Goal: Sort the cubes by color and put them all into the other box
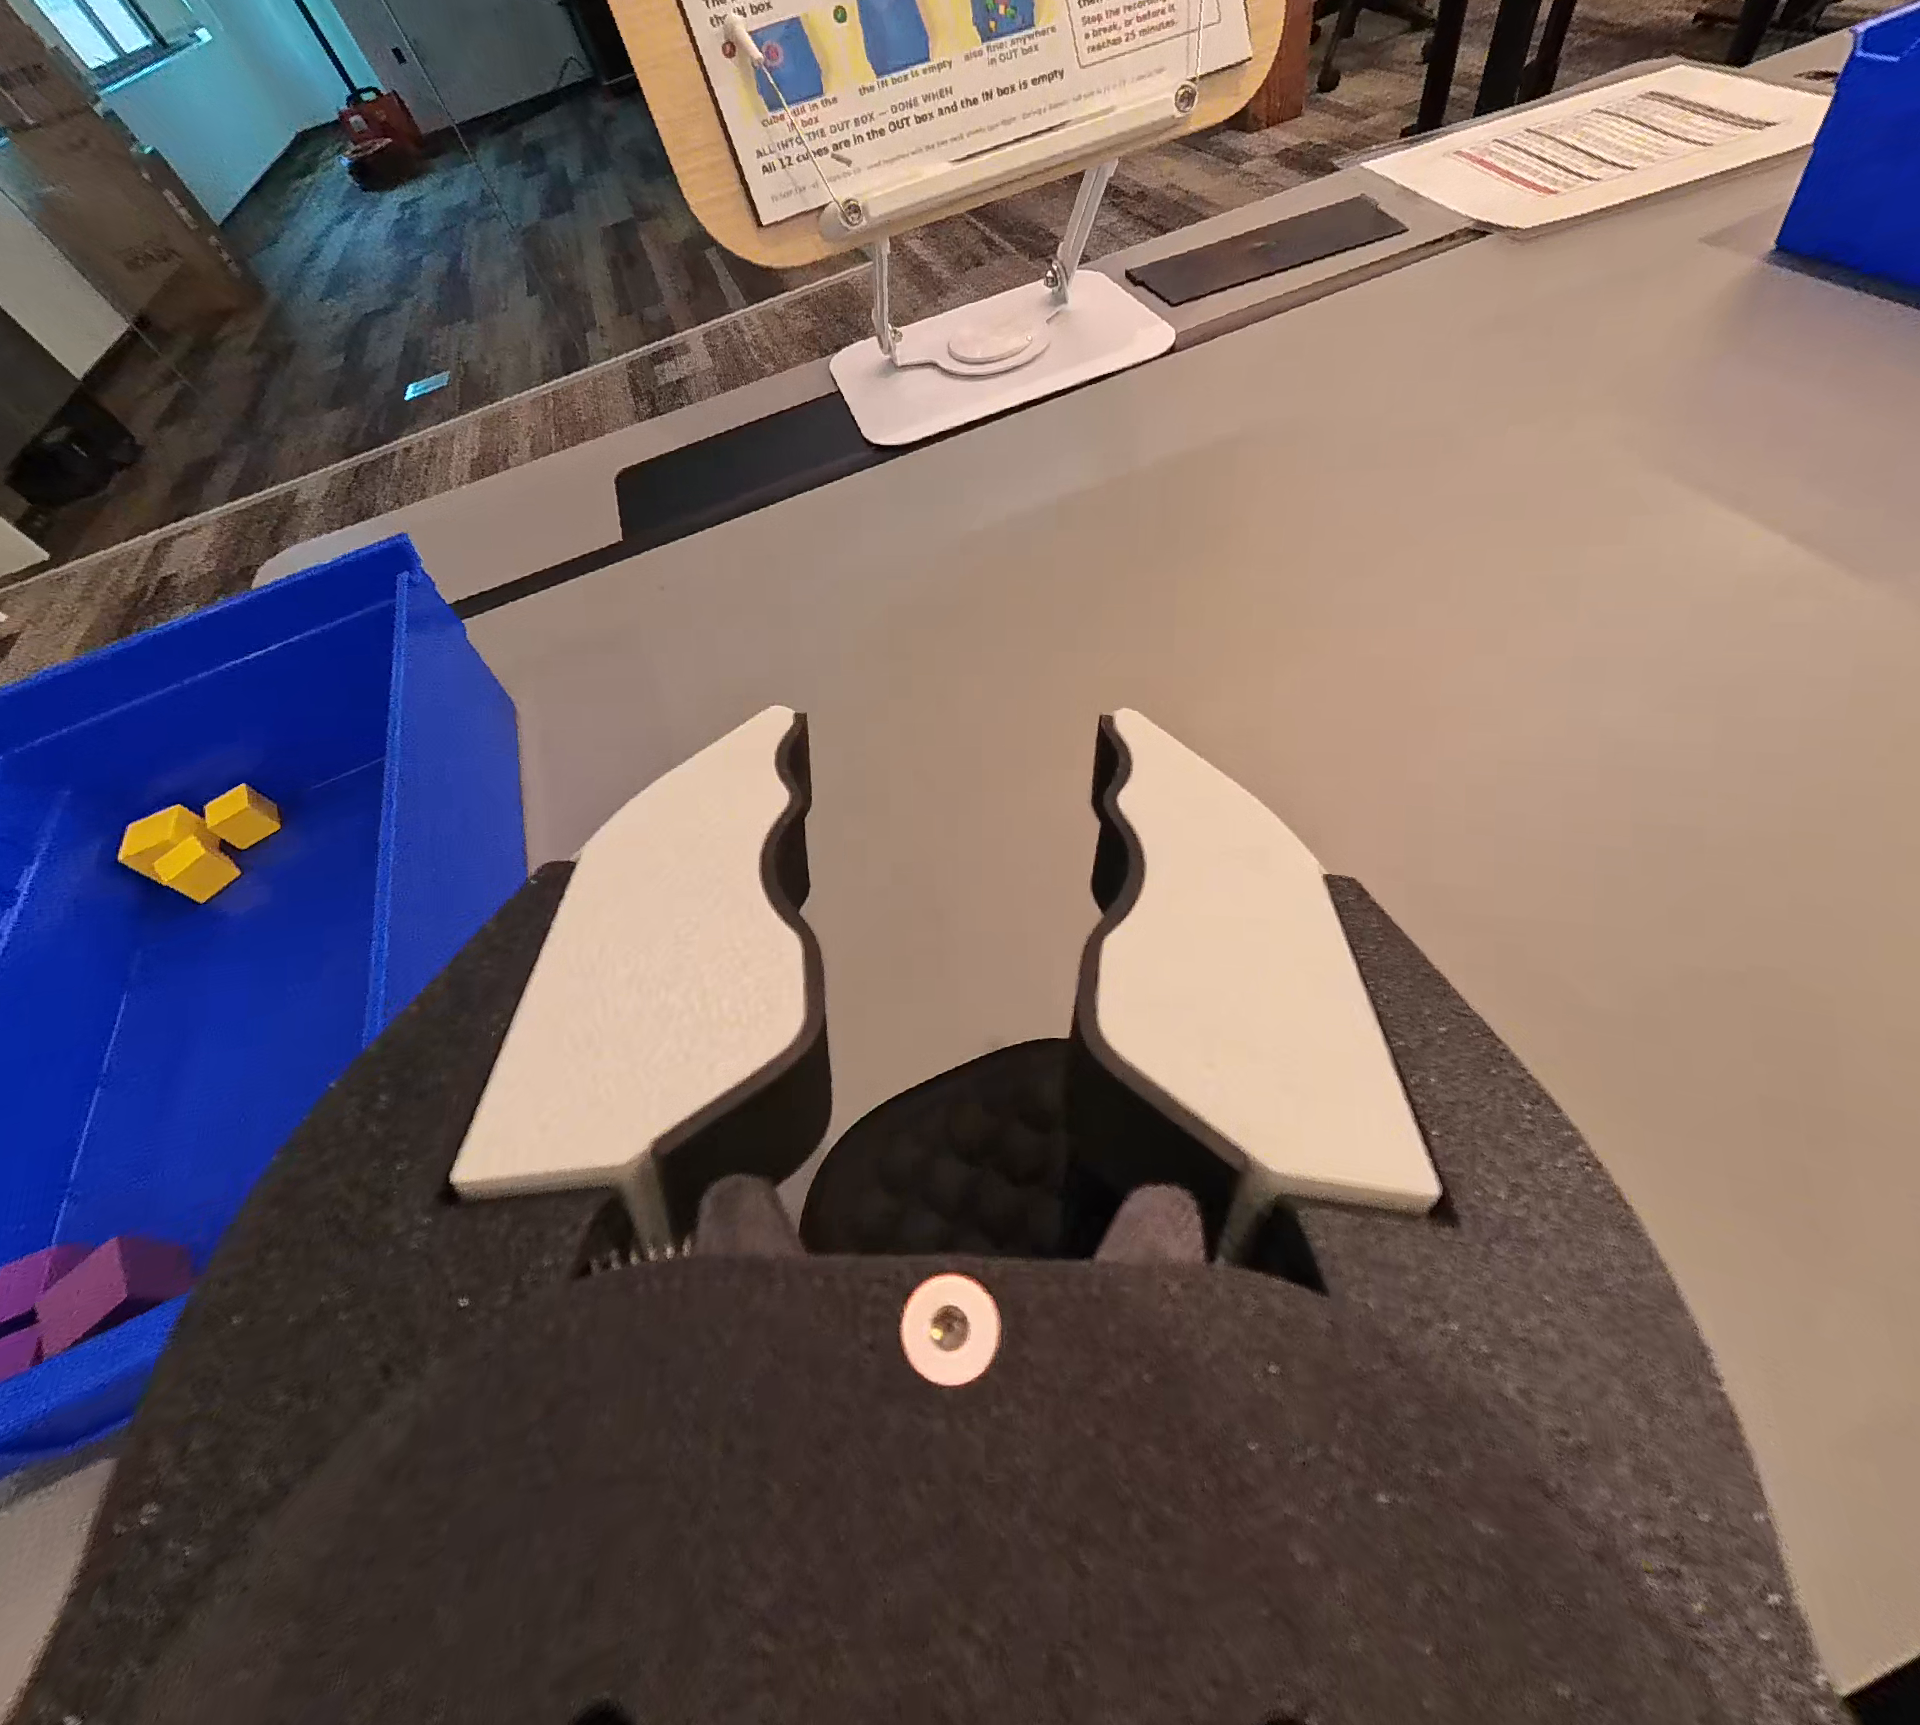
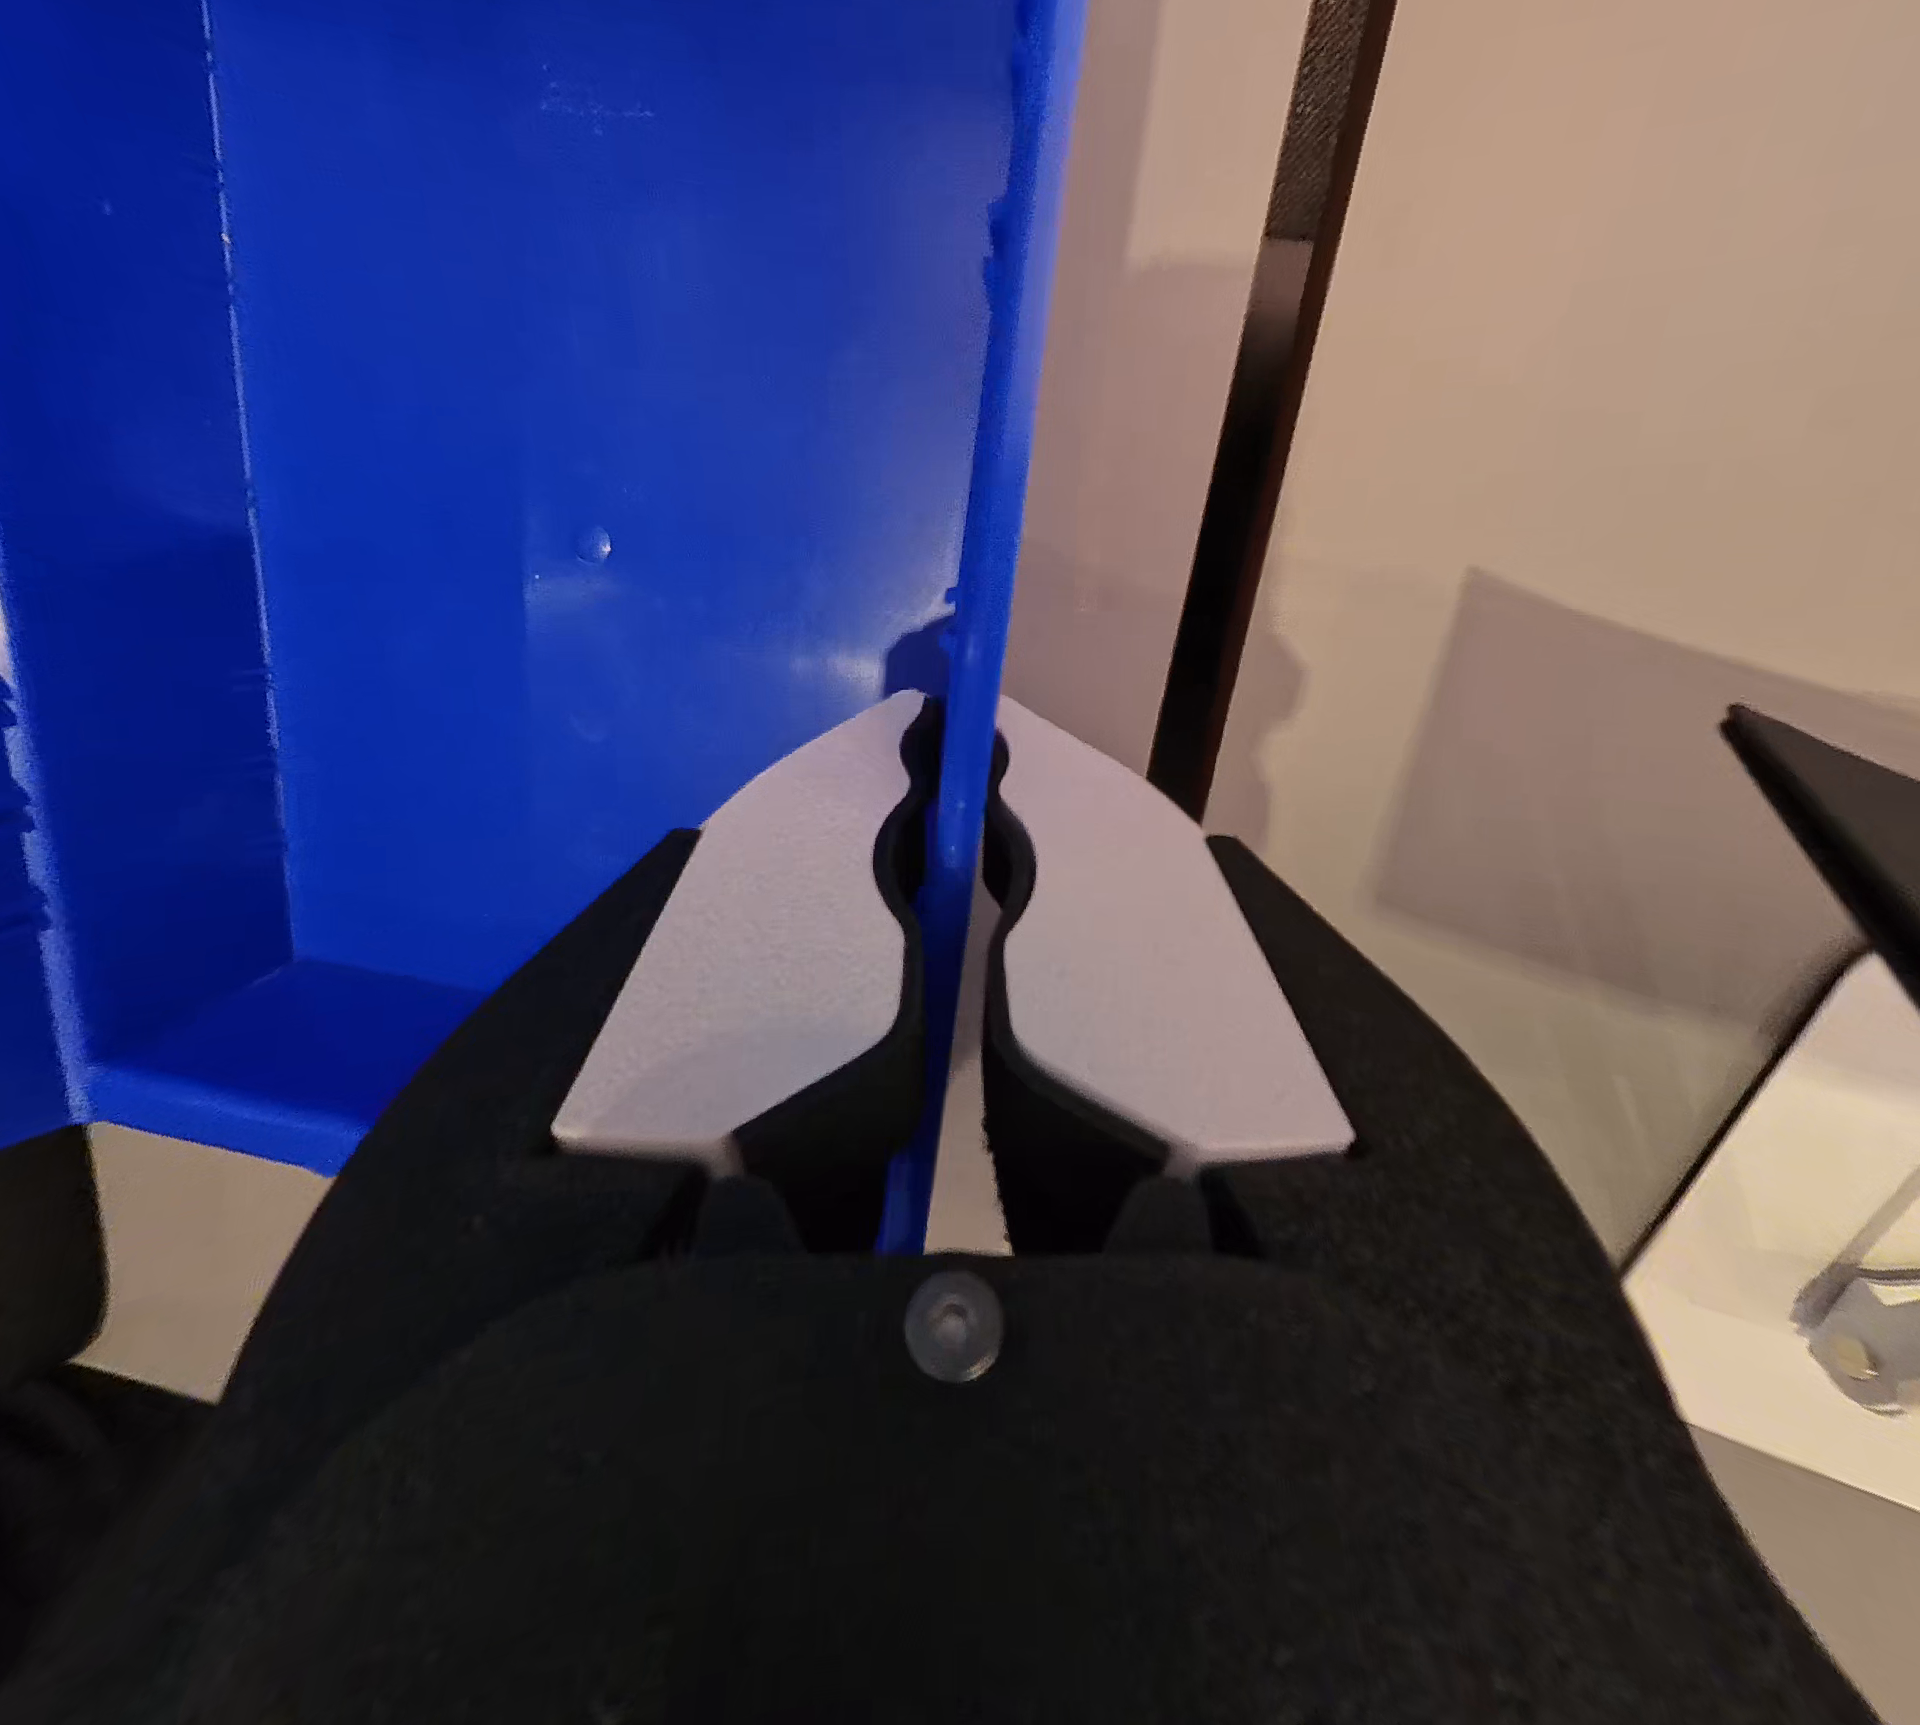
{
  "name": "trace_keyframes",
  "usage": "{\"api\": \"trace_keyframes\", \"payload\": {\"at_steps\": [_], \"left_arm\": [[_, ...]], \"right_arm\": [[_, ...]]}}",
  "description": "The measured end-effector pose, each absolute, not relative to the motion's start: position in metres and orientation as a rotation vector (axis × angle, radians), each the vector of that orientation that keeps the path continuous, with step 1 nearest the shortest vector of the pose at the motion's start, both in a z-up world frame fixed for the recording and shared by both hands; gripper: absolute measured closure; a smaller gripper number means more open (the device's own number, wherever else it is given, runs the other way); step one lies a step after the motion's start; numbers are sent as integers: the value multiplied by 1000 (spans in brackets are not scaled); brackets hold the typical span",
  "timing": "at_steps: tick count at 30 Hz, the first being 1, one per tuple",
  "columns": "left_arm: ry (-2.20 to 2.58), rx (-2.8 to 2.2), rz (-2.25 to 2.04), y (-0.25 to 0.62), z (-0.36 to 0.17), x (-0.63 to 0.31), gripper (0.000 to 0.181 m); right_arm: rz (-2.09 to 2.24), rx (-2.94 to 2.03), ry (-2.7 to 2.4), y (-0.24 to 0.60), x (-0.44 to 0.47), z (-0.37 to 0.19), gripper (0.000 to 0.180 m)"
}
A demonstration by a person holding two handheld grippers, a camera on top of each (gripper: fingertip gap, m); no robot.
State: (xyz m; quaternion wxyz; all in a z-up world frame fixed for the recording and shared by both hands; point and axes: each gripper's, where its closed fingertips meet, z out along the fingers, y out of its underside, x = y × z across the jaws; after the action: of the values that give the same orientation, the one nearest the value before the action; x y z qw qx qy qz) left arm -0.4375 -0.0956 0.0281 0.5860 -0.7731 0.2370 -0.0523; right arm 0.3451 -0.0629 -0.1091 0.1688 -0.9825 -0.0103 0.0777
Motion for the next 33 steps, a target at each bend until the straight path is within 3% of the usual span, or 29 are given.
{"api": "trace_keyframes", "payload": {"at_steps": [4, 6, 11, 17, 21, 24, 26, 33], "left_arm": [[531, -1782, -208, -99, 35, -435, 125], [518, -1762, -249, -100, 40, -435, 124], [510, -1696, -282, -90, 53, -431, 120], [624, -1673, -293, -61, 57, -394, 119], [684, -1597, -351, -43, 72, -356, 120], [703, -1548, -418, -31, 83, -328, 123], [721, -1544, -457, -24, 85, -311, 123], [730, -1469, -451, 5, 109, -275, 121]], "right_arm": [[51, -2690, -70, -55, 350, -88, 172], [-12, -2595, -59, -50, 350, -64, 161], [-220, -2224, -110, -36, 324, 33, 161], [-323, -1897, -214, -32, 236, 122, 138], [-218, -1777, -195, -26, 173, 146, 116], [-211, -1648, -195, -23, 133, 162, 116], [-185, -1615, -218, -19, 103, 163, 126], [-9, -1517, -257, 5, 2, 168, 124]]}}
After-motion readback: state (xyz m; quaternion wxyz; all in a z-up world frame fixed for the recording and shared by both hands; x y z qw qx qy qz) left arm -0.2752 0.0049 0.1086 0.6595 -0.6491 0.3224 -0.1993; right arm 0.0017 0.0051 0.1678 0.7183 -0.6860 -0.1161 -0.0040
